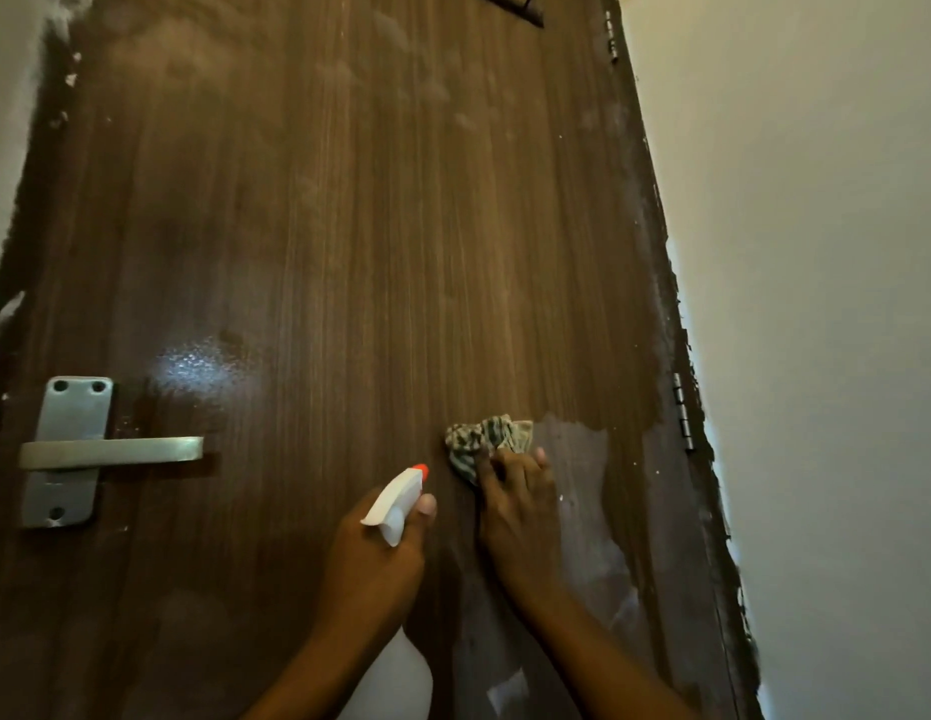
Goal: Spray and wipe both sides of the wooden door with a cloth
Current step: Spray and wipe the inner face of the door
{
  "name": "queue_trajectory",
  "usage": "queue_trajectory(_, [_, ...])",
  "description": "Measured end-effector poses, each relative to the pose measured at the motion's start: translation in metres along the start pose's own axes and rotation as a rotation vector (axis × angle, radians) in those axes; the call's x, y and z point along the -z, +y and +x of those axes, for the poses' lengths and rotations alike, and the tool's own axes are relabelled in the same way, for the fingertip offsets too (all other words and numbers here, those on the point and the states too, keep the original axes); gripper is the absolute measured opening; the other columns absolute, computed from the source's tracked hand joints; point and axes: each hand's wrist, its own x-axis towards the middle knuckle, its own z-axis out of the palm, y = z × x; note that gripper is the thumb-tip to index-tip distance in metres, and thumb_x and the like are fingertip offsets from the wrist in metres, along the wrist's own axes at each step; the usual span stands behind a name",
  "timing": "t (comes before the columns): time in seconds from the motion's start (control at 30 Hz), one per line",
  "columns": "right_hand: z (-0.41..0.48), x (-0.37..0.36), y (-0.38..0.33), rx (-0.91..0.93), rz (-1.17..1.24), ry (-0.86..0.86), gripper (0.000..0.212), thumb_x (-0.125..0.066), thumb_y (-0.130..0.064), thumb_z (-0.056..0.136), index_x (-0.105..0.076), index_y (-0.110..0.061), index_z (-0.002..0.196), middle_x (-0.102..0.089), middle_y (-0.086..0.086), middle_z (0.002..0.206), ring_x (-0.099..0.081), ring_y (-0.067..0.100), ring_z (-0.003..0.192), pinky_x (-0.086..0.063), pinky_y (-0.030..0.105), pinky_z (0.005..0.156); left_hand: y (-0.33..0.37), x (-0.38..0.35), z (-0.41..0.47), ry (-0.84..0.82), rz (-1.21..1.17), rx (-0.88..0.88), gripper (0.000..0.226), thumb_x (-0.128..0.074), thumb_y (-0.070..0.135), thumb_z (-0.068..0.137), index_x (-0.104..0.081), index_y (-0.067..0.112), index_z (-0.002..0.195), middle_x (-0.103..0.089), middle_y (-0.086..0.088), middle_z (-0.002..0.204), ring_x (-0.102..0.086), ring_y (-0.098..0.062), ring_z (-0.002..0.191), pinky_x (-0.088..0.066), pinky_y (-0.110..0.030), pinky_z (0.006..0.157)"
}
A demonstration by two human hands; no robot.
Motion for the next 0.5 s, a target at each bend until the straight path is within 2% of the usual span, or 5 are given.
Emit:
queue_trajectory(0.13, [0.003,0.011,0.049,-0.314,0.067,0.003,0.044,-0.052,-0.009,0.097,-0.051,-0.011,0.141,-0.054,0.016,0.138,-0.054,0.033,0.124,-0.046,0.043,0.103,0.002,-0.016,-0.001,-0.012,-0.071,0.065,0.051,-0.068,0.025,0.085,-0.053,-0.004,0.125,-0.059,-0.016,0.108,-0.056,-0.041,0.109,-0.044,-0.046,0.094])
queue_trajectory(0.27, [0.042,0.013,0.05,-0.558,0.229,0.169,0.033,-0.037,-0.028,0.107,-0.055,-0.027,0.135,-0.056,-0.011,0.128,-0.054,0.01,0.117,-0.028,-0.002,0.09,0.002,-0.032,-0.01,-0.105,-0.047,-0.02,0.071,-0.059,0.06,0.078,-0.059,0.002,0.119,-0.064,-0.014,0.114,-0.06,-0.028,0.098,-0.049,-0.045,0.092])
queue_trajectory(0.33, [0.05,0.009,0.034,-0.397,0.271,0.135,0.039,-0.044,-0.013,0.101,-0.056,-0.02,0.137,-0.055,-0.001,0.14,-0.049,0.02,0.133,-0.027,0.014,0.113,0.002,-0.041,-0.013,-0.061,-0.055,-0.017,0.077,-0.056,0.064,0.073,-0.062,0.001,0.116,-0.064,-0.018,0.116,-0.06,-0.031,0.103,-0.044,-0.05,0.099])
queue_trajectory(0.43, [0.015,0.002,0.031,-0.08,0.233,0.085,0.052,-0.043,-0.012,0.093,-0.044,-0.013,0.146,-0.052,0.011,0.146,-0.045,0.028,0.138,-0.034,0.038,0.112,0.002,-0.049,-0.018,-0.053,0.081,-0.023,0.037,-0.056,0.034,0.09,-0.063,0.01,0.117,-0.067,-0.012,0.111,-0.062,-0.031,0.103,-0.049,-0.045,0.093])
queue_trajectory(0.5, [-0.026,0.002,0.053,0.002,0.183,0.054,0.056,-0.042,-0.014,0.092,-0.037,-0.015,0.148,-0.053,0.012,0.144,-0.048,0.029,0.134,-0.04,0.042,0.109,-0.006,-0.053,-0.01,-0.176,-0.003,0.039,0.063,-0.056,0.059,0.082,-0.059,0.008,0.118,-0.065,-0.008,0.108,-0.061,-0.03,0.104,-0.047,-0.041,0.091])
